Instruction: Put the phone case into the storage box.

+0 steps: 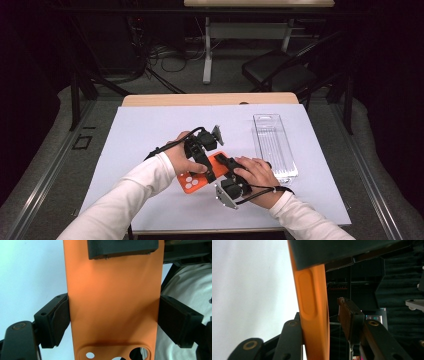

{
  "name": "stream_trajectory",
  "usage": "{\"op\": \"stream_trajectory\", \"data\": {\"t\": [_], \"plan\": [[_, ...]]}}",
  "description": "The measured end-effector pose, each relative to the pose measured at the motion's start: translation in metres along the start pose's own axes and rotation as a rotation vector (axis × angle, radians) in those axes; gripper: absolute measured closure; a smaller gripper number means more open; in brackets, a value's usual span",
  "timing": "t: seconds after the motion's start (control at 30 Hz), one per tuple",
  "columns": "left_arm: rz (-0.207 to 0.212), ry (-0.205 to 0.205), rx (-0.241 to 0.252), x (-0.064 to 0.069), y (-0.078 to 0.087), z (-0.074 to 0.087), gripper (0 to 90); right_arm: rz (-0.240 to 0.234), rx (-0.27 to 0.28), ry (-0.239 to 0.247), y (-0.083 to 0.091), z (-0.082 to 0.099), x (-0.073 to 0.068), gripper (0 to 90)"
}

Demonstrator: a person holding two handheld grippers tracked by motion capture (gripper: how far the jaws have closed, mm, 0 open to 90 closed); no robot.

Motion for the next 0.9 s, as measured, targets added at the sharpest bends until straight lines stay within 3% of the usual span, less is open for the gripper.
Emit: {"op": "stream_trajectory", "data": {"t": [0.5, 0.9], "plan": [[0.000, 0.008, 0.002, -0.0007, 0.0003, 0.0016, 15.7, 0.030, -0.004, 0.063, -0.0002, -0.0025, -0.0036, 76.2], [0.001, 0.008, 0.006, -0.0016, 0.0003, 0.0028, 15.7, 0.053, -0.003, 0.090, 0.0003, -0.0037, -0.0046, 78.8]]}}
Point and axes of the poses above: each handheld gripper's, and its own axes: y roughly backward along the jaws, z roughly out of its underside, x roughly to its right, the point moved 2 cm from there along -y, roughly forward along the jaws, and after that the axes turned 13 degrees about -x, right-handed, at the moved point
